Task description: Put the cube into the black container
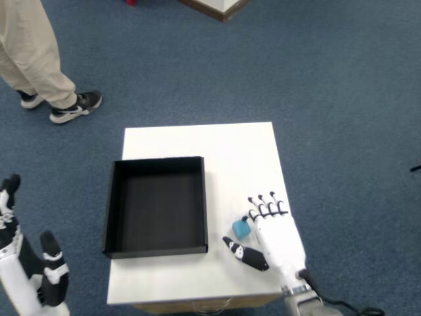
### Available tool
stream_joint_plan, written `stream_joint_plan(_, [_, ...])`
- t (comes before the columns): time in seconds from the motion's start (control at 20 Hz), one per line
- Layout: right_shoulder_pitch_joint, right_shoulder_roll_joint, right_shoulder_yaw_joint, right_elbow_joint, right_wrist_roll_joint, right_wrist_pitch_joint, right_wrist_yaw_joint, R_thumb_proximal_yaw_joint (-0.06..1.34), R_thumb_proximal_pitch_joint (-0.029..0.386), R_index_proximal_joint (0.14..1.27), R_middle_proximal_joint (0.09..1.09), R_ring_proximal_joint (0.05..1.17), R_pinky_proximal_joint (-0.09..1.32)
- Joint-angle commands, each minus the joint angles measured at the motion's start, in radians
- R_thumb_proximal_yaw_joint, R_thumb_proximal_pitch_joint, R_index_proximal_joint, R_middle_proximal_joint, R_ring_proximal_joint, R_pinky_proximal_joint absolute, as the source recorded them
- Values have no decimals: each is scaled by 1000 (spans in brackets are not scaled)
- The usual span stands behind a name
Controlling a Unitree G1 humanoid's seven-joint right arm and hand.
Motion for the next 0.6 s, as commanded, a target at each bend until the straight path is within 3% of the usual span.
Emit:
stream_joint_plan(0.05, [-30, -11, 0, 17, 29, 9, 20, 426, -2, 732, 301, 269, 144])
stream_joint_plan(0.6, [-28, -11, -2, 26, 64, 7, -32, 380, -11, 659, 299, 269, 157])
